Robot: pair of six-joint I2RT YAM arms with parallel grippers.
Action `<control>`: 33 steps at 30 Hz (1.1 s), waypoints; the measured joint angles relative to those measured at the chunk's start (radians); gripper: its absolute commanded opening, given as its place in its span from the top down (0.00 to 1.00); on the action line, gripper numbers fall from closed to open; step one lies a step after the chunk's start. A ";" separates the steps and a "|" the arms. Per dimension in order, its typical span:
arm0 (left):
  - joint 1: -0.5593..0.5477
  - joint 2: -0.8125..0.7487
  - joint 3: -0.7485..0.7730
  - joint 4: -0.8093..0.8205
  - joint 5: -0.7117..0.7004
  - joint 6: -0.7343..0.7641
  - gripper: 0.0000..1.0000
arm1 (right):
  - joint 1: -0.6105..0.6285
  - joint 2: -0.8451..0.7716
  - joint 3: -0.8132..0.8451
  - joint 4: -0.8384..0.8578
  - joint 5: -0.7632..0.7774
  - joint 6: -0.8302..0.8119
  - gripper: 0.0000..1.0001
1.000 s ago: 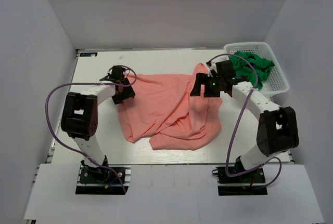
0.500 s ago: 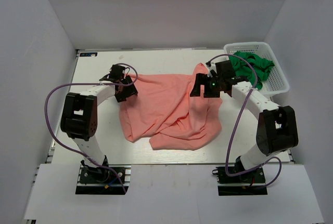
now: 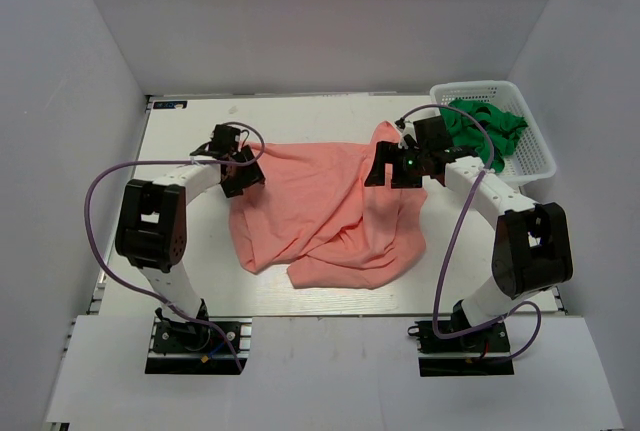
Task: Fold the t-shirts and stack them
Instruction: Flatten out the tshirt
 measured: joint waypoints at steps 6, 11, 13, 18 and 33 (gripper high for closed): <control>0.003 -0.013 -0.055 -0.026 -0.034 -0.005 0.29 | 0.000 0.000 0.000 0.000 0.000 -0.001 0.09; 0.004 -0.058 -0.109 -0.005 -0.008 -0.007 0.30 | 0.000 0.000 0.000 0.000 0.000 -0.001 0.09; 0.003 -0.073 -0.121 0.004 0.018 -0.007 0.32 | 0.000 0.000 0.000 0.000 0.000 -0.001 0.09; 0.002 -0.088 -0.124 0.007 0.069 -0.008 0.32 | 0.000 0.000 0.000 0.000 0.000 -0.001 0.09; 0.002 -0.053 -0.111 0.032 0.007 -0.014 0.66 | 0.000 0.000 -0.001 0.000 0.000 -0.001 0.09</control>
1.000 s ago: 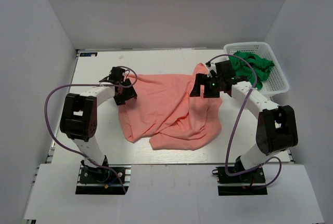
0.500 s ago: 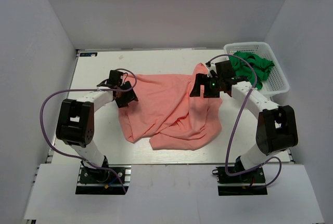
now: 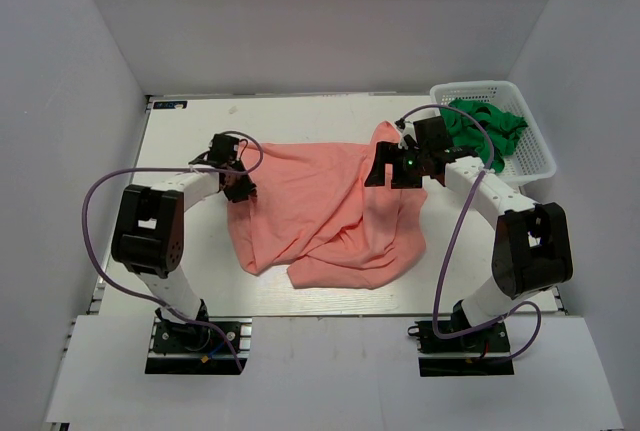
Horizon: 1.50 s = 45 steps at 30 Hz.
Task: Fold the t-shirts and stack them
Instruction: Flatten out the tshirt
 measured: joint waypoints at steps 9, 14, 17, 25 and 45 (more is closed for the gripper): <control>0.002 0.011 0.025 -0.080 -0.153 -0.005 0.68 | 0.000 0.000 -0.007 -0.001 0.000 0.000 0.09; 0.003 0.011 0.024 -0.091 -0.174 -0.015 0.74 | 0.000 0.000 -0.007 0.000 0.000 0.000 0.09; 0.003 0.011 0.024 -0.078 -0.172 -0.018 0.74 | 0.000 0.000 -0.007 0.000 0.000 0.000 0.09; 0.003 0.024 0.024 -0.016 -0.140 -0.021 0.77 | 0.000 0.000 -0.007 0.000 0.000 0.000 0.09; 0.000 0.006 0.020 -0.005 -0.152 -0.040 1.00 | 0.000 0.029 0.024 -0.009 0.057 0.010 0.09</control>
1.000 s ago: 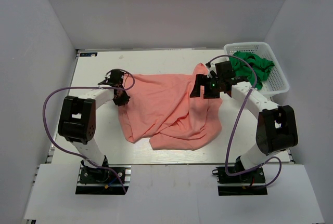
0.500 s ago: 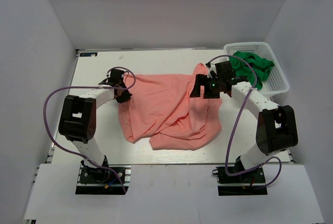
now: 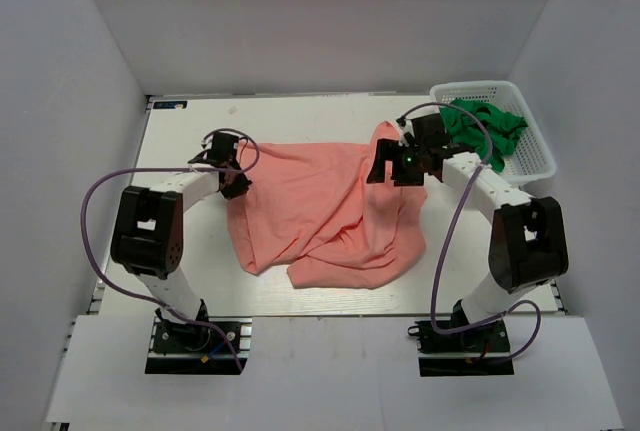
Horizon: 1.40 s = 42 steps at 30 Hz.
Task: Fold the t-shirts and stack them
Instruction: Flatten out the tshirt
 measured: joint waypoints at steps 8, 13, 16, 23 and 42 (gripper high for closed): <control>0.000 -0.224 0.006 -0.025 -0.086 -0.015 1.00 | -0.001 0.192 0.286 -0.060 0.286 0.021 0.15; 0.001 -0.275 0.017 -0.010 -0.098 -0.016 1.00 | -0.001 0.283 0.413 -0.060 0.434 0.003 0.24; 0.001 -0.277 0.017 -0.001 -0.103 -0.016 1.00 | -0.001 0.376 0.516 -0.054 0.489 -0.023 0.32; 0.001 -0.277 0.048 0.002 -0.113 -0.016 1.00 | -0.003 0.610 0.736 -0.021 0.510 -0.063 0.37; 0.002 -0.256 0.088 0.008 -0.137 -0.011 1.00 | -0.042 0.807 0.871 0.142 0.396 -0.073 0.51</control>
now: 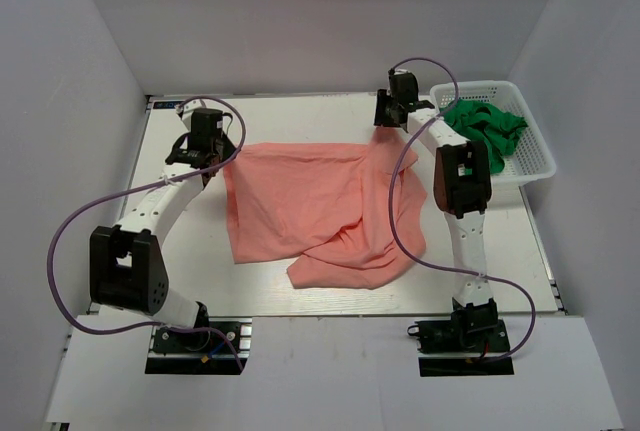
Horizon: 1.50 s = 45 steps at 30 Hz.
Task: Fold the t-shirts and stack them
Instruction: Flatten out the tshirt
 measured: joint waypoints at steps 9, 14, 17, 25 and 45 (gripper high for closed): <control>0.000 0.002 0.014 0.000 -0.002 0.000 1.00 | -0.003 0.014 0.011 0.007 -0.009 0.000 0.58; 0.000 0.002 0.015 0.000 -0.002 0.000 1.00 | -0.003 0.014 0.011 0.002 -0.005 0.003 0.90; 0.000 0.002 0.016 0.000 -0.002 0.000 1.00 | -0.003 0.014 0.014 0.000 -0.004 0.006 1.00; 0.001 -0.004 0.034 0.000 0.000 0.009 1.00 | -0.005 -0.055 -0.115 0.060 0.025 0.010 1.00; 0.001 -0.426 0.138 0.008 -0.015 0.135 1.00 | -0.013 -1.099 -0.719 0.472 0.128 -0.092 1.00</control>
